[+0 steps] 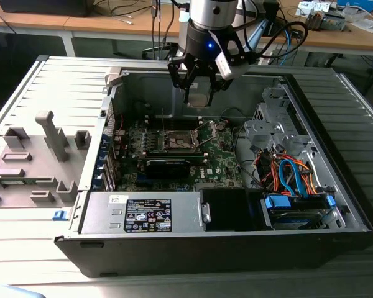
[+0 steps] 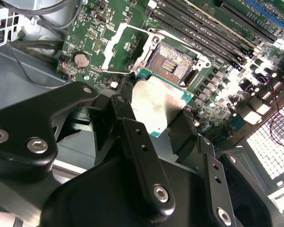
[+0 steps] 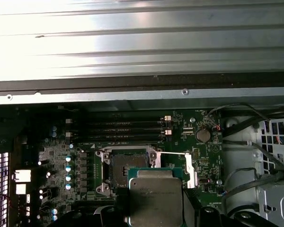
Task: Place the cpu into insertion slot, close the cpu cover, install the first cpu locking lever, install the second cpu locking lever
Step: 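Place the cpu into insertion slot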
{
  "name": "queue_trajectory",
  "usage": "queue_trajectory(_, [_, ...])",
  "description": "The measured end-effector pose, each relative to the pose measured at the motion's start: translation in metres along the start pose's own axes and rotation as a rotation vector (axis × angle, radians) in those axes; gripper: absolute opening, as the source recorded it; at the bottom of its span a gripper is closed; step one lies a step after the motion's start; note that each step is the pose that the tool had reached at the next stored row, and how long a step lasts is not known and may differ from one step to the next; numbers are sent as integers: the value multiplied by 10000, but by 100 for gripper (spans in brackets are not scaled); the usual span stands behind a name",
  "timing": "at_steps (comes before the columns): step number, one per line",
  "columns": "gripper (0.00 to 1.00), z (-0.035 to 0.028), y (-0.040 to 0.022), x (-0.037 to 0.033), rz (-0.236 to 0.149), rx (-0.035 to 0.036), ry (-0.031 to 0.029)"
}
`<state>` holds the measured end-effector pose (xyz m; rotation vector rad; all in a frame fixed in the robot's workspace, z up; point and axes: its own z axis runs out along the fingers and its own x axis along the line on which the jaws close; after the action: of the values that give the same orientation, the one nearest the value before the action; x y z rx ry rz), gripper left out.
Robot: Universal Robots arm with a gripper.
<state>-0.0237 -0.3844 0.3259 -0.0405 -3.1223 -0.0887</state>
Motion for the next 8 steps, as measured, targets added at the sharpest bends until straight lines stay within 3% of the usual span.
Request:
queue_trajectory(4, [55,4,-6,0,0,1,0])
queue_trajectory(6, [55,72,-32,-2,1,43,-1])
queue_trajectory(8, [55,74,-32,-2,1,44,-1])
